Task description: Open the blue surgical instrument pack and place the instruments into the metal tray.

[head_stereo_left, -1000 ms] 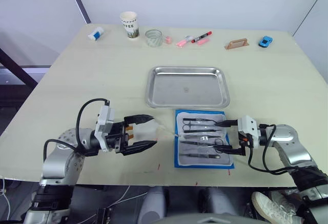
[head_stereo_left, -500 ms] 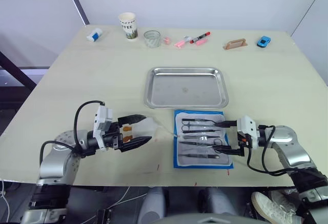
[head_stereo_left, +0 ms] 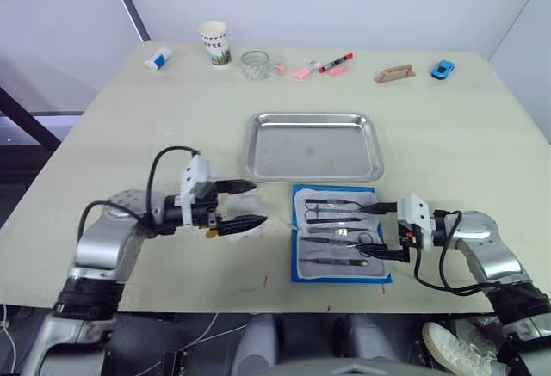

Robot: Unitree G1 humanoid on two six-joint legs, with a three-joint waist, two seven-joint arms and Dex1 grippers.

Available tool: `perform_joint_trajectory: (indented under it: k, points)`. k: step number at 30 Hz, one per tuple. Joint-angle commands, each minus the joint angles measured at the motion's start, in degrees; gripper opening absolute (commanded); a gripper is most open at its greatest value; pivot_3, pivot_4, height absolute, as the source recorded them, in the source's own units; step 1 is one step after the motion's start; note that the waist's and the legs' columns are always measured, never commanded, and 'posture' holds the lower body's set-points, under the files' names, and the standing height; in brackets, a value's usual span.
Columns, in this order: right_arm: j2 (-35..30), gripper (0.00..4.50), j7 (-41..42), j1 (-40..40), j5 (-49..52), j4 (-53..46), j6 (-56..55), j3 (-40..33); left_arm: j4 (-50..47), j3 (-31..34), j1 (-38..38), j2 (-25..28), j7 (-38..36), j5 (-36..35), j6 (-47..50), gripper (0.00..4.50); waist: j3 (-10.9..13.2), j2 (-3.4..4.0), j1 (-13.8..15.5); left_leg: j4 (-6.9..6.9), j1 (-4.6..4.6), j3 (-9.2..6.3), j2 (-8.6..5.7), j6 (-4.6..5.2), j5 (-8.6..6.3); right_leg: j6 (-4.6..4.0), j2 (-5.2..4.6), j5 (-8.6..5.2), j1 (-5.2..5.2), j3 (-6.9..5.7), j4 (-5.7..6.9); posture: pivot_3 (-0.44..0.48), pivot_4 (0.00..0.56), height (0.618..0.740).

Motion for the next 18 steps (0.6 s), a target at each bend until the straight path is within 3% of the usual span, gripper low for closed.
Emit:
perform_joint_trajectory:
  k: [1, 4, 6, 17, 18]
  points:
    - [-0.4, 4.45, -1.1, 1.7, -3.4, 1.3, 2.0, 2.1, 1.7, -3.8, -6.1, -2.4, 0.8, 2.1, 1.1, 4.5, 0.0, 0.0, 0.1, 0.0, 0.0, -0.01, 0.0, 0.0, 0.0, 0.0, 0.0, 0.0, 0.0, 0.0, 0.01, 0.0, 0.15, 0.74]
    - [-0.4, 4.5, -1.3, 1.9, -3.4, 0.6, 2.4, 2.1, 4.0, -7.5, -9.9, -4.7, 1.1, 5.4, -0.3, 3.68, 0.0, -0.06, 0.3, 0.03, -0.01, -0.04, -0.01, 0.0, 0.0, 0.0, 0.04, 0.0, 0.02, -0.02, 0.01, 0.0, 0.15, 0.74]
    - [-0.4, 4.5, -1.5, 2.1, -3.5, 0.3, 2.7, 2.1, 5.2, -9.3, -11.7, -6.2, 1.7, 7.5, -1.3, 2.77, 0.0, -0.03, 0.1, 0.02, 0.01, 0.0, -0.02, 0.0, 0.0, 0.0, 0.06, 0.0, 0.01, 0.07, 0.0, 0.0, 0.15, 0.74]
    - [-0.4, 4.5, -2.9, 3.0, -3.4, -1.4, 3.8, 1.9, 11.1, -16.4, -17.0, -13.3, 4.0, 15.6, -5.6, 2.77, 0.0, -0.03, 0.0, 0.02, -0.01, -0.04, -0.02, 0.0, 0.0, 0.0, 0.12, 0.0, 0.0, 0.11, -0.01, 0.0, 0.15, 0.74]
    - [-0.4, 4.5, -3.0, 3.0, -3.4, -1.6, 3.9, 1.9, 11.3, -16.5, -17.2, -13.6, 3.7, 15.5, -5.3, 2.5, 0.0, -0.03, 0.0, 0.02, -0.01, -0.04, -0.02, 0.0, 0.0, 0.0, 0.12, 0.0, 0.0, 0.11, -0.01, 0.0, 0.15, 0.74]
